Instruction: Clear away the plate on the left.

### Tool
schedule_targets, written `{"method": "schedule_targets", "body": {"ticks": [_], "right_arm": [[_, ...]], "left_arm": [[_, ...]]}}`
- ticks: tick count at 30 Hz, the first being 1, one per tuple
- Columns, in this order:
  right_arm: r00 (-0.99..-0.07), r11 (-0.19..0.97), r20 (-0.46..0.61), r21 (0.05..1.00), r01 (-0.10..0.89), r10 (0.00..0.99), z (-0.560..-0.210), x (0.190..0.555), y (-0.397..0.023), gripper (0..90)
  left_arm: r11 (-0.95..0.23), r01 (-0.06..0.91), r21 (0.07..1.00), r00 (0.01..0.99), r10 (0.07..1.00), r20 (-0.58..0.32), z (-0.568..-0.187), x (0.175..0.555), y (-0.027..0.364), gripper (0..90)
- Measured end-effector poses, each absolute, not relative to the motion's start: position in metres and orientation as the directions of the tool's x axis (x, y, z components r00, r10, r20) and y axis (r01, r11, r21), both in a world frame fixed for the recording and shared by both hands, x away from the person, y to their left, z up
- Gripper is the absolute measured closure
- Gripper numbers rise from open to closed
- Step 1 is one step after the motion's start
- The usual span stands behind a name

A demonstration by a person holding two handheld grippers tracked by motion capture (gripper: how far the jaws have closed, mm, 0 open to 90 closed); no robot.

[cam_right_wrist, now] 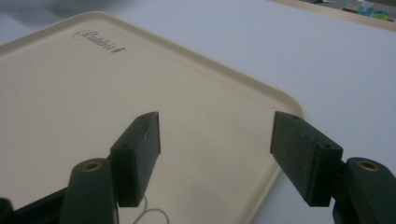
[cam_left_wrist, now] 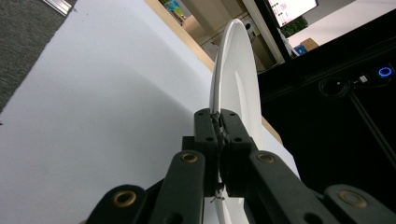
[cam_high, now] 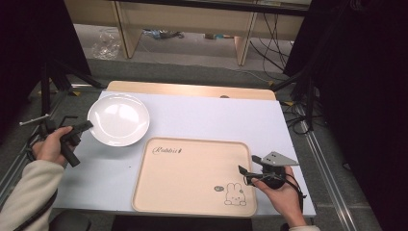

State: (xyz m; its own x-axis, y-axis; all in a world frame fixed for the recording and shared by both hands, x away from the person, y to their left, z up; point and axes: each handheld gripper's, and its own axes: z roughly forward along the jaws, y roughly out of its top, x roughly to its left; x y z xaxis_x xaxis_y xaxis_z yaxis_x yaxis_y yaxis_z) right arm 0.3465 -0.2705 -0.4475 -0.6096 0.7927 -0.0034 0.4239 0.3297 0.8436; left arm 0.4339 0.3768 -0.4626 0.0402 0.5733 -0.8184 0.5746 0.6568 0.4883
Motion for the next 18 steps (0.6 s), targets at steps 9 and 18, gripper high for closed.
{"method": "schedule_targets", "body": {"ticks": [9, 18], "right_arm": [[-0.610, 0.330, -0.003, 0.844, 0.424, 0.792, -0.447, 0.346, -0.270, 34.1], [-0.610, 0.330, -0.004, 0.844, 0.423, 0.793, -0.447, 0.346, -0.270, 34.1]], "left_arm": [[0.640, 0.587, 0.495, 0.066, 0.572, -0.818, -0.458, 0.433, 0.371, 86.8], [0.614, 0.601, 0.511, 0.089, 0.584, -0.807, -0.455, 0.433, 0.364, 86.8]]}}
